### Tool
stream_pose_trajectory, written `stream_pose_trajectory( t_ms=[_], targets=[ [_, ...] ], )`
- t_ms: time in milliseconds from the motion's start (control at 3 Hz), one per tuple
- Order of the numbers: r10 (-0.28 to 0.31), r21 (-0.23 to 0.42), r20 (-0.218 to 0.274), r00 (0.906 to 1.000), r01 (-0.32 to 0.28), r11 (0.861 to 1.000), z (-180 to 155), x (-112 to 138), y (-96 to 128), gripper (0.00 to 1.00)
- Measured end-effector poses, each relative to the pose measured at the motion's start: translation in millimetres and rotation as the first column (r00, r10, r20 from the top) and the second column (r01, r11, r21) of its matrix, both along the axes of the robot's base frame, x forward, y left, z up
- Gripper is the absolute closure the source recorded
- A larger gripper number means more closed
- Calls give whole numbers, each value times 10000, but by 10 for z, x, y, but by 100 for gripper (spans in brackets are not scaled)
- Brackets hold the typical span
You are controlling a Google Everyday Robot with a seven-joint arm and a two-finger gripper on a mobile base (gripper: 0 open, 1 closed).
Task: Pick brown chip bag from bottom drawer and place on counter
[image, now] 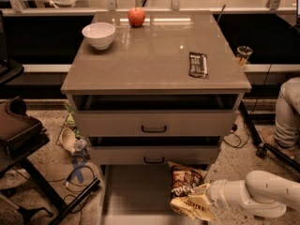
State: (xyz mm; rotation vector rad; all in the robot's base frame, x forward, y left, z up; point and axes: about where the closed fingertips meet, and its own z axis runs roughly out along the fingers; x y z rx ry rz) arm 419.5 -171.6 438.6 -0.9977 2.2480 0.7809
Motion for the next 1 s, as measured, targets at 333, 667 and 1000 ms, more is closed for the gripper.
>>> stream_pose_trajectory(
  t_ms=[333, 667, 1000],
  targets=[
    [586, -100, -283, 9979, -589, 9982, 313, -45, 45, 100],
    [1098, -499, -726, 9913, -1136, 9923, 745, -240, 58, 100],
    [888, -990, -440, 9951, -928, 9908, 1426, -265, -19, 100]
  ],
)
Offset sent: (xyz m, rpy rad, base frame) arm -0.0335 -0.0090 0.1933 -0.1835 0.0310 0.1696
